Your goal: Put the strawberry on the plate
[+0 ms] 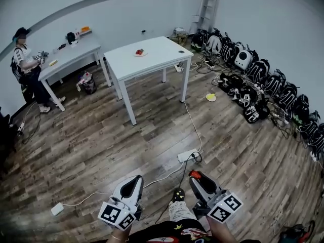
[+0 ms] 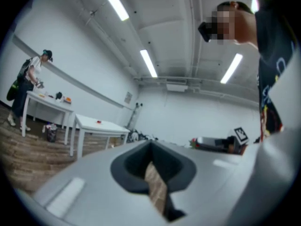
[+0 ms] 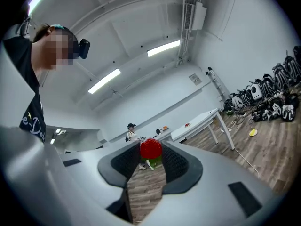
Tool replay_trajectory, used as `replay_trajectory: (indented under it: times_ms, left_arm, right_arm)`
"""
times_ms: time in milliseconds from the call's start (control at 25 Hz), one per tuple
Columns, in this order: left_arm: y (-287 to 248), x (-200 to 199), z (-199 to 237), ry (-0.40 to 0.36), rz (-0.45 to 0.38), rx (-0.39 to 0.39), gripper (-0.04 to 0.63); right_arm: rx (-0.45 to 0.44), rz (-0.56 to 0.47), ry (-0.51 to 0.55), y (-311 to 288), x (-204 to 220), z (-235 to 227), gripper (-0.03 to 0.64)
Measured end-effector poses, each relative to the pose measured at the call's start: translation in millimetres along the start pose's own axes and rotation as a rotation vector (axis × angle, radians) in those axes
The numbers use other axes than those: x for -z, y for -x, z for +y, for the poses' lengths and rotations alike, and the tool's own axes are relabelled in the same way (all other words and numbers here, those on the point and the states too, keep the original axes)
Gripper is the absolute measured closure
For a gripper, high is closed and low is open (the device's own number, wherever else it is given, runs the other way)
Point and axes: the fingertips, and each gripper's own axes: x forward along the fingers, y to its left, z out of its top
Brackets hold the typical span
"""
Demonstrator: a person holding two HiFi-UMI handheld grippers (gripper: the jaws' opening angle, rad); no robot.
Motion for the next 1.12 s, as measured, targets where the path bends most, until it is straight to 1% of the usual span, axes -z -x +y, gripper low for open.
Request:
replay_trajectory:
  times_ms: [120, 200, 240, 360, 480, 560, 640, 760, 840, 960, 1040, 1120]
  left_arm:
    - [-79, -27, 24, -0.023, -0.027, -0.022, 0.607]
    - [-123, -44, 28, -0.040, -0.062, -0.035, 0.607]
    - [-143, -48, 30, -0.054, -0.073, -0.042, 0.607]
    - [-193, -53, 46, -0.068, -0.067, -0.050, 0.607]
    - [-231, -54, 78, -0.060, -0.044, -0.083, 0.607]
    - [-260, -54, 107, -0.058, -0.031, -0.102, 0.607]
    - [-292, -55, 142, -0.050, -0.035, -0.105, 0.607]
    - [-343, -65, 204, -0.033, -0.076, -0.103, 0.607]
    - [-381, -82, 250, -0.042, -0.098, -0.097, 0.607]
    - [-435, -106, 311, -0.078, -0.107, -0.079, 0.607]
    - [-469, -121, 346, -0.112, -0.104, -0.057, 0.607]
    - [-498, -133, 378, -0.128, -0.104, -0.046, 0.607]
  right_arm:
    - [-0.106, -0.009, 0.059, -55, -43, -45, 0.471]
    - [-0.177, -0.018, 0.088, -81, -71, -70, 0.471]
    - [-0.199, -0.020, 0.094, -92, -82, -83, 0.471]
    - [-0.205, -0.001, 0.109, -132, -100, -126, 0.471]
    - [-0.212, 0.023, 0.087, -175, -110, -158, 0.471]
    - [-0.217, 0.039, 0.075, -208, -115, -181, 0.471]
    - [-0.228, 0.061, 0.097, -246, -119, -203, 0.471]
    - [-0.279, 0.083, 0.220, -323, -135, -228, 0.471]
    - [-0.300, 0.076, 0.256, -386, -151, -245, 0.471]
    - [-0.329, 0.064, 0.231, -470, -166, -263, 0.471]
    - [-0.347, 0.070, 0.224, -519, -166, -269, 0.471]
    - [-0.350, 0.072, 0.202, -561, -163, -278, 0.471]
